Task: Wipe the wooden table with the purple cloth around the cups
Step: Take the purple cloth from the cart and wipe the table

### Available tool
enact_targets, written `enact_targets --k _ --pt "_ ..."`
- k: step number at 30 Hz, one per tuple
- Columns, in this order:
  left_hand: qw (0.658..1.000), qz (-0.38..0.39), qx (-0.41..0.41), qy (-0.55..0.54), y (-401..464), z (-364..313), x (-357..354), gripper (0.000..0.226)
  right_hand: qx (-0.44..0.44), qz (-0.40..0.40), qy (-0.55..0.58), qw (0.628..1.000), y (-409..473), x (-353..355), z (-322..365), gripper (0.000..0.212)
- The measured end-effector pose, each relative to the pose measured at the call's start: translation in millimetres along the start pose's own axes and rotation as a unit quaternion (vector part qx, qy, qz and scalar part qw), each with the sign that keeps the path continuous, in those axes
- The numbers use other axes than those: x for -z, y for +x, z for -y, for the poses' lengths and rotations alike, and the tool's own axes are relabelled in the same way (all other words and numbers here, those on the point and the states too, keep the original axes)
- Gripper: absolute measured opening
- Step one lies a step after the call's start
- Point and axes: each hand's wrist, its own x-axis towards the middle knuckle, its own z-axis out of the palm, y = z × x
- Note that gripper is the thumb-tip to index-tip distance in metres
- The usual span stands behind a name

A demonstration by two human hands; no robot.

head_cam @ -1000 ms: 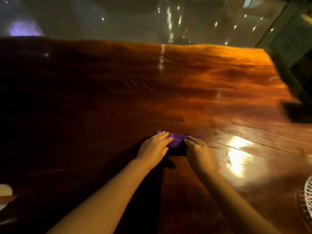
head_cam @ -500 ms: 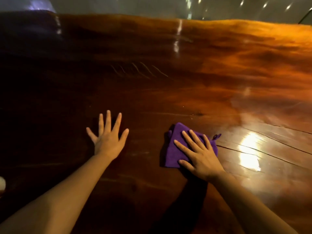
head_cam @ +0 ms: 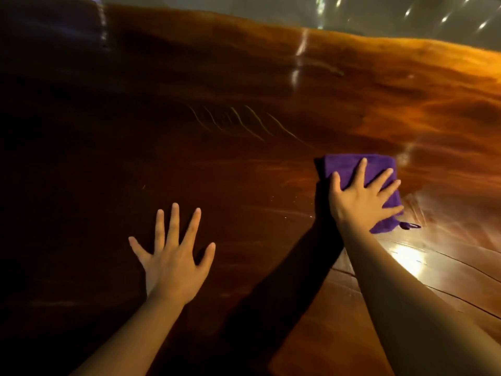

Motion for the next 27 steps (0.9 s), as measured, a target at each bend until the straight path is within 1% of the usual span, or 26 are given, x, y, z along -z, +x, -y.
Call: enact_targets --k 3,4,6,9,11,12,15,18,20,23,25,27 --pt "1.0 -0.008 -0.006 -0.009 -1 0 -1 0.068 0.032 0.011 0.001 0.999 -4 -6 32 0.071" --pt "1.0 -0.01 -0.006 -0.009 -1 1 -1 0.068 0.058 0.019 0.006 0.998 -11 -9 45 0.07" --pt "1.0 -0.01 -0.004 -0.005 -1 1 -1 0.068 0.152 0.045 0.011 0.987 -34 -16 71 0.067" --pt "1.0 -0.009 -0.003 -0.008 -1 1 0 0.068 0.33 0.081 0.007 0.94 -83 -19 81 0.064" --pt "1.0 -0.007 -0.003 -0.012 0 0 0 0.068 0.42 0.095 -0.001 0.903 -114 -13 56 0.063" --pt "1.0 -0.008 -0.002 -0.011 0 0 1 0.068 0.447 0.1 -0.006 0.889 -130 -8 35 0.063" --pt "1.0 -0.014 0.0 -0.01 -1 0 1 0.067 0.476 0.121 -0.024 0.871 -176 5 -32 0.063" --pt "1.0 -0.012 -0.004 -0.018 -2 0 3 0.065 0.493 0.148 -0.043 0.857 -212 16 -75 0.063" --pt "1.0 -0.001 -0.006 -0.021 -2 -1 5 0.065 0.503 0.163 -0.047 0.847 -229 21 -88 0.064" --pt "0.998 0.032 -0.008 -0.058 -6 -1 8 0.067 0.51 0.18 -0.043 0.84 -236 26 -95 0.064" --pt "0.997 0.043 -0.018 -0.069 -18 3 8 0.067 0.51 0.178 -0.043 0.84 -238 28 -97 0.064" --pt "0.997 0.041 -0.037 -0.05 -31 10 5 0.066 0.492 0.164 -0.05 0.853 -241 28 -99 0.064"
